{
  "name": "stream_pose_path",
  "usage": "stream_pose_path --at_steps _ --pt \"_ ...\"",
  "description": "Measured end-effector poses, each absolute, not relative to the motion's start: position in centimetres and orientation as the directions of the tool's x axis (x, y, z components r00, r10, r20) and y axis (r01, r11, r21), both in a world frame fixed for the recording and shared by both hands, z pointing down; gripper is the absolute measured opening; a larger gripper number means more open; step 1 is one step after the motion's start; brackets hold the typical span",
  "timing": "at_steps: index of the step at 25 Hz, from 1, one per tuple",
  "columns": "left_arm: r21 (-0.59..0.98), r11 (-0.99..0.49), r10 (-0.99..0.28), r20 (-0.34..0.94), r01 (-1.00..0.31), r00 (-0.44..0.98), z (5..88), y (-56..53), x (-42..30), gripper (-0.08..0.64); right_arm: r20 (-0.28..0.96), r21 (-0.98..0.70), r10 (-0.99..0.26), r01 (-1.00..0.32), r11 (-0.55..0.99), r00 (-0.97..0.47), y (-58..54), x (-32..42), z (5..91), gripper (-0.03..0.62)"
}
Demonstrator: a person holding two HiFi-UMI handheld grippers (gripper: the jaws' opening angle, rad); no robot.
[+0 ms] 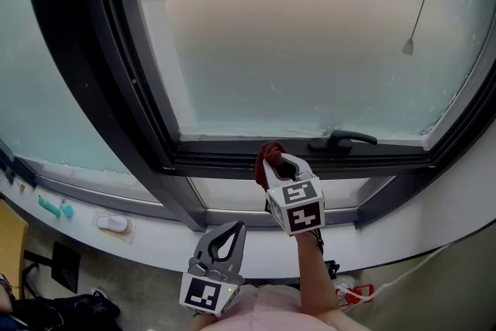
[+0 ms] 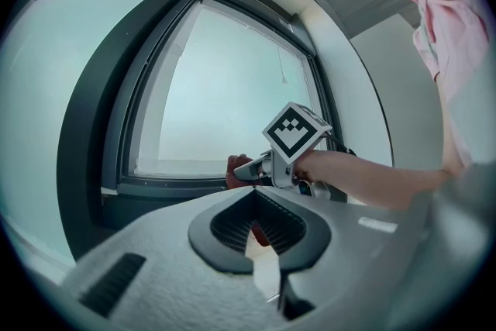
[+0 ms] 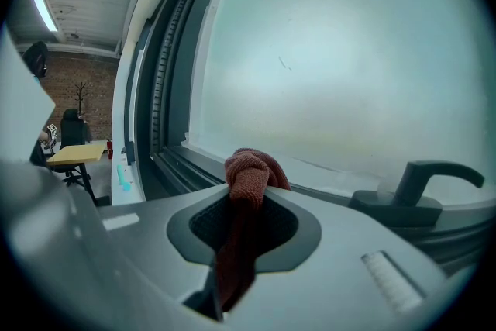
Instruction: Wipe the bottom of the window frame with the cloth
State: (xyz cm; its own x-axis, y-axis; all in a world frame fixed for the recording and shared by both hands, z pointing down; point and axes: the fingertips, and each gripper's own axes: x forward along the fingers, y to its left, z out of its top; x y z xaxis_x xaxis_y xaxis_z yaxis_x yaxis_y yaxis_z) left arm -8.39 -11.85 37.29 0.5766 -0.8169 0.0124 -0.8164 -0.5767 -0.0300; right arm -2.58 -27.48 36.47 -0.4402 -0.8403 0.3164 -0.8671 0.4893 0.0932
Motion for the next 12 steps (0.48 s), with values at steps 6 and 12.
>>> stream_pose_path --at_steps 6,12 --pt "-0.009 -0.579 -0.814 -0.063 -0.816 0.578 35.9 -12.0 -7.1 -0.001 0.312 0.089 -0.847 -0.874 0.478 -0.431 -27.4 -1.2 36.5 0.066" --pt "-0.002 -0.583 -0.81 -0.08 -0.813 0.581 35.6 -12.1 -6.0 -0.001 0.309 0.082 -0.851 -0.88 0.468 -0.424 -27.4 0.3 36.5 0.066"
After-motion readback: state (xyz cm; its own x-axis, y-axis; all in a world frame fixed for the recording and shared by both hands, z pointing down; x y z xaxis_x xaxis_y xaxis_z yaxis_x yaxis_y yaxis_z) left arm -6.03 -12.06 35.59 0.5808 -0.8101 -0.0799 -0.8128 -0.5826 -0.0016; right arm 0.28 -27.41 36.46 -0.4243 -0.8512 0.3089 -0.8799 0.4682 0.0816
